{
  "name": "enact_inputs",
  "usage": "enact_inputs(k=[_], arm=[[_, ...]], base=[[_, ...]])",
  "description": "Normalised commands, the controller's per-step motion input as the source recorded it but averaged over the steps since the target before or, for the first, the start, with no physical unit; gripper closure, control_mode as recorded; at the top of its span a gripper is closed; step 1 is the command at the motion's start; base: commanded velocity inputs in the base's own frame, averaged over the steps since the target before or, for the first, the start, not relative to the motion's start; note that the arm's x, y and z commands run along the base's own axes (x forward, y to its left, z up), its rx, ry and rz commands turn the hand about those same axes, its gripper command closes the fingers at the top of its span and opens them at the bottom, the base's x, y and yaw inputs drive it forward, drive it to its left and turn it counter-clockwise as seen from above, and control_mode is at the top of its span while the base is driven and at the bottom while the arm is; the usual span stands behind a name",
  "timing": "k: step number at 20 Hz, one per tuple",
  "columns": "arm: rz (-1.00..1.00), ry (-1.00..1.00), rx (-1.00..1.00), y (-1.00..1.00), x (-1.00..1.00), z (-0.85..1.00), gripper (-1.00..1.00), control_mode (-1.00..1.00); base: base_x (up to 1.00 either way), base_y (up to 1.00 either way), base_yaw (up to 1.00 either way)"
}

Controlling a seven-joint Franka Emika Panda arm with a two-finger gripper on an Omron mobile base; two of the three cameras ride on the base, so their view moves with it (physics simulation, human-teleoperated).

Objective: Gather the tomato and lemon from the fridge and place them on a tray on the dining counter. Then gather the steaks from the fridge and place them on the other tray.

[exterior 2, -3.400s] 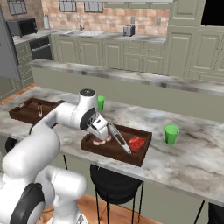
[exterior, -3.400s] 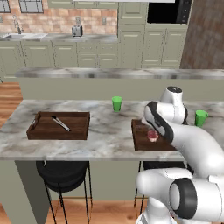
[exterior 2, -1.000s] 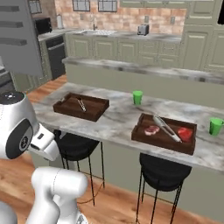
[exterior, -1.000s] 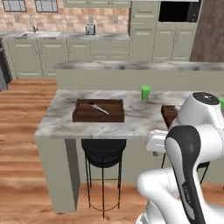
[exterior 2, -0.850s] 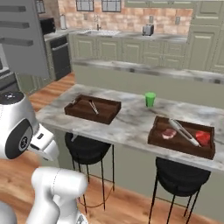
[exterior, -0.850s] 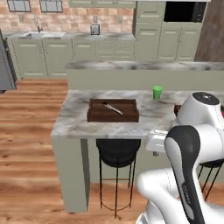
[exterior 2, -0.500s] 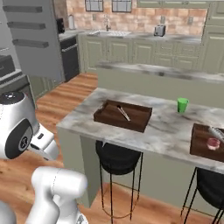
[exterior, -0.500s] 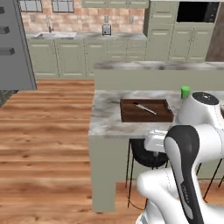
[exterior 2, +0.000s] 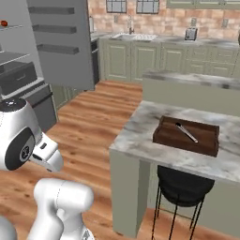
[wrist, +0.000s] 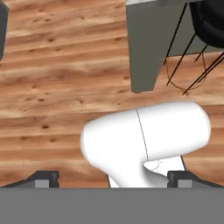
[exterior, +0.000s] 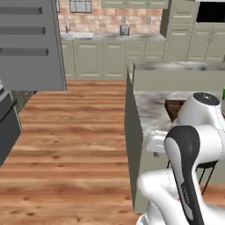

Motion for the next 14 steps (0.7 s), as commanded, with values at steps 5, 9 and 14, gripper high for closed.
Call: enact_inputs(k=[5, 9, 14], arm=[[0.0, 0.0, 0.0, 0.0, 0.0, 0.0, -1.0, 1.0], [0.0, 0.0, 0.0, 0.0, 0.0, 0.0, -1.0, 1.0], [0.0, 0.0, 0.0, 0.0, 0.0, 0.0, -1.0, 1.0]], base=[[0.78, 1.0, 0.0], [1.0, 0.95, 0.0], [0.99, 0.93, 0.01]])
